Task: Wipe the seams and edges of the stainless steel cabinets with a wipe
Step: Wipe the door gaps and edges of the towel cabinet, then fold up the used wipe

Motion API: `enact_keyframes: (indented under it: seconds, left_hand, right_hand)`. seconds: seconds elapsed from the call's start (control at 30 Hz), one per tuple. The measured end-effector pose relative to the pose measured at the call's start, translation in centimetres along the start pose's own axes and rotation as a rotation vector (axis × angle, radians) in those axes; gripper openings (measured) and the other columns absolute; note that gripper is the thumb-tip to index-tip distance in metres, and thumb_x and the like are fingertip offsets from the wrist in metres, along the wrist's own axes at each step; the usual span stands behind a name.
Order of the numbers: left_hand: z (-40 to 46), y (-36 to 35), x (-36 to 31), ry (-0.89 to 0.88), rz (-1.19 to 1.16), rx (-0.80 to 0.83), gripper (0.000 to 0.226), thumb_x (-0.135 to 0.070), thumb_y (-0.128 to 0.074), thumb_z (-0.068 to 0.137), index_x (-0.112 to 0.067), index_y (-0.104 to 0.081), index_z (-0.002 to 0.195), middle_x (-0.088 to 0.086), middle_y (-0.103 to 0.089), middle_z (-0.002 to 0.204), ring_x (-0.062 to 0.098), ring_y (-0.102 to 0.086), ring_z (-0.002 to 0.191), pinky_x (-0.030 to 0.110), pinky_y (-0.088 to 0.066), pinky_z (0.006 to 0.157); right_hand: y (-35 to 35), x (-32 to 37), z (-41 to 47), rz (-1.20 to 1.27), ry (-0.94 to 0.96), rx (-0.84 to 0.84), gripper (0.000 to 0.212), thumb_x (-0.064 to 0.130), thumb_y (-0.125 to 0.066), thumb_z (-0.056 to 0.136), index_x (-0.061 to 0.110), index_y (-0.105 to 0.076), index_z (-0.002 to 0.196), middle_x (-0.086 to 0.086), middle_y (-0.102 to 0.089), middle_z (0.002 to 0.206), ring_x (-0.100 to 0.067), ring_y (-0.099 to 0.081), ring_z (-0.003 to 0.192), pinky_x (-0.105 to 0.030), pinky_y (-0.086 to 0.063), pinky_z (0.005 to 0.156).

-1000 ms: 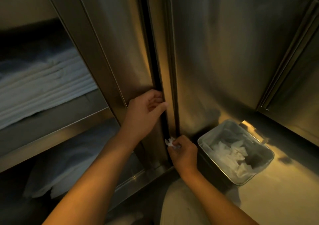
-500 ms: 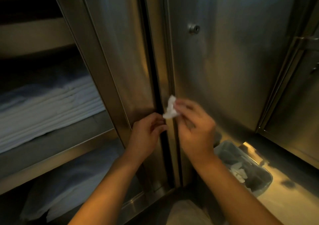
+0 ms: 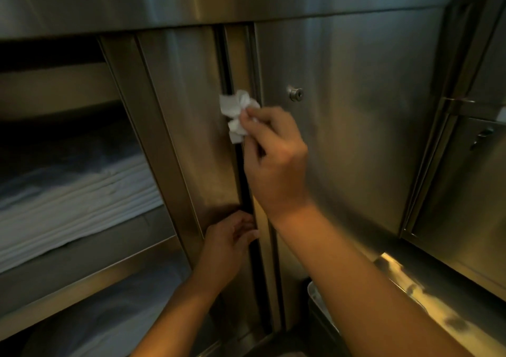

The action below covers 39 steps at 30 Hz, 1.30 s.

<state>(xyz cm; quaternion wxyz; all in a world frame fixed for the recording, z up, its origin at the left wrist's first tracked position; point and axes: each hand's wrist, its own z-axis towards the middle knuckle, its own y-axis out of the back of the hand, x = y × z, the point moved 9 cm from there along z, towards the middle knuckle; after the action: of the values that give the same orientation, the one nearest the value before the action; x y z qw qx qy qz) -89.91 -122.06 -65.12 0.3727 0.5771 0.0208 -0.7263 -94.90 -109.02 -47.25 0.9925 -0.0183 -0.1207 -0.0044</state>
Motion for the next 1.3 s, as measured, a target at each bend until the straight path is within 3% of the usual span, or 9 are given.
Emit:
enact_keyframes:
  seconds: [0.13,0.23,0.3,0.4,0.53,0.67,0.83,1.07,1.3]
  left_hand:
    - [-0.2,0.2,-0.6,-0.054,0.016,0.002,0.022,0.007,-0.066,0.093,-0.010,-0.073,0.107,-0.004,-0.078,0.100,0.012,-0.074,0.099,0.025,-0.056,0.089]
    - [-0.4,0.3,-1.6,-0.071,0.016,0.011,0.038,0.008,-0.062,0.096,-0.024,-0.072,0.114,-0.016,-0.077,0.110,0.003,-0.071,0.107,0.016,-0.052,0.092]
    - [-0.5,0.3,-1.5,-0.048,0.019,0.017,0.037,0.001,-0.060,0.100,-0.032,-0.072,0.113,-0.018,-0.076,0.110,0.002,-0.070,0.108,0.018,-0.052,0.093]
    - [-0.6,0.6,-1.4,-0.031,0.020,0.002,0.021,-0.010,-0.059,0.104,-0.023,-0.074,0.108,-0.011,-0.078,0.101,0.006,-0.073,0.099,0.025,-0.055,0.088]
    - [-0.8,0.4,-1.7,-0.009,-0.001,-0.019,0.013,-0.012,-0.071,0.096,-0.014,-0.075,0.108,-0.013,-0.078,0.096,0.003,-0.074,0.094,0.019,-0.056,0.085]
    - [-0.6,0.4,-1.4,-0.008,0.071,-0.051,0.013,-0.007,-0.076,0.091,-0.014,-0.076,0.103,-0.012,-0.077,0.089,0.001,-0.073,0.088,0.014,-0.055,0.080]
    - [-0.7,0.6,-0.8,-0.029,0.120,-0.106,0.017,-0.012,-0.078,0.091,-0.012,-0.076,0.108,-0.008,-0.077,0.093,0.000,-0.072,0.088,0.021,-0.058,0.083]
    - [-1.3,0.4,-1.8,-0.103,0.121,-0.111,0.023,-0.010,-0.077,0.092,-0.027,-0.072,0.106,-0.025,-0.070,0.090,-0.011,-0.068,0.088,0.004,-0.049,0.077]
    - [-2.7,0.2,-1.5,-0.060,0.161,-0.170,0.016,-0.023,-0.072,0.095,-0.031,-0.072,0.110,-0.030,-0.067,0.093,-0.009,-0.068,0.090,0.008,-0.052,0.080]
  right_hand:
    - [0.9,-1.4,-6.2,-0.031,-0.058,0.045,0.022,0.008,-0.059,0.103,-0.002,-0.078,0.105,-0.015,-0.070,0.103,-0.026,-0.066,0.094,-0.031,-0.055,0.086]
    - [1.0,-2.6,-12.0,-0.071,-0.088,0.180,0.018,0.010,-0.063,0.102,0.000,-0.078,0.105,-0.012,-0.070,0.104,-0.023,-0.066,0.093,-0.029,-0.055,0.085]
    - [1.0,-4.0,-16.5,-0.089,-0.118,0.290,0.018,0.014,-0.063,0.101,0.003,-0.077,0.105,-0.010,-0.069,0.105,-0.022,-0.067,0.094,-0.028,-0.056,0.085]
    - [0.9,-6.2,-24.0,-0.105,-0.195,0.483,0.008,0.010,-0.071,0.093,0.009,-0.075,0.100,-0.001,-0.065,0.109,-0.019,-0.069,0.094,-0.026,-0.056,0.084]
    - [1.3,-8.2,-30.1,-0.122,-0.339,0.691,0.014,0.021,-0.064,0.087,0.017,-0.077,0.093,0.014,-0.056,0.104,-0.009,-0.063,0.089,-0.023,-0.053,0.074]
    - [2.0,-7.7,-29.0,-0.080,-0.440,0.698,0.017,0.021,-0.062,0.087,0.024,-0.076,0.096,0.015,-0.061,0.107,-0.006,-0.065,0.093,-0.020,-0.054,0.081]
    - [3.8,-6.4,-23.9,-0.019,-0.488,0.544,0.019,0.004,-0.074,0.084,0.017,-0.076,0.097,0.007,-0.066,0.105,-0.008,-0.067,0.096,-0.025,-0.056,0.085]
    - [5.1,-5.4,-20.1,0.025,-0.554,0.330,0.024,-0.012,-0.079,0.076,0.006,-0.080,0.092,0.001,-0.070,0.098,-0.004,-0.069,0.097,-0.017,-0.052,0.088]
    - [6.2,-5.1,-19.7,0.005,-0.645,0.356,0.022,-0.008,-0.080,0.080,0.008,-0.080,0.095,0.002,-0.072,0.102,-0.005,-0.069,0.102,-0.017,-0.053,0.088]
